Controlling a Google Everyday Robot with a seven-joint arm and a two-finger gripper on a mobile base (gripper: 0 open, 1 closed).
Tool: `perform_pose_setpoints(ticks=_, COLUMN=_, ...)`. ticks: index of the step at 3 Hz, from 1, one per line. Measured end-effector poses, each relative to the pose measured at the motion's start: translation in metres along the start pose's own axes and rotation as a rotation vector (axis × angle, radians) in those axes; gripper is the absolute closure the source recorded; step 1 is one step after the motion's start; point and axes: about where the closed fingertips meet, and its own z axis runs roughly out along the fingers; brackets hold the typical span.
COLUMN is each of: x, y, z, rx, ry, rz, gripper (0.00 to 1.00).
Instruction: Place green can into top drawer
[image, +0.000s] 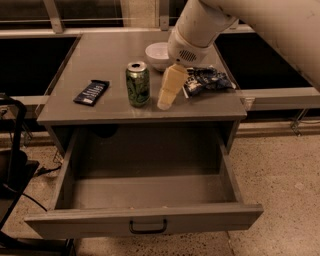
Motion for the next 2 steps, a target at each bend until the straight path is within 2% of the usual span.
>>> perform_pose_setpoints(ticks=1, x=-0.011, y=-0.007, z=0.012, rx=-0.013, ry=-0.030, rz=0.031, gripper=0.00)
perform_pose_setpoints(ticks=2, x=-0.017, y=-0.020, z=0.026, rx=-0.048, ry=-0.088, rz=0.069, gripper=0.00)
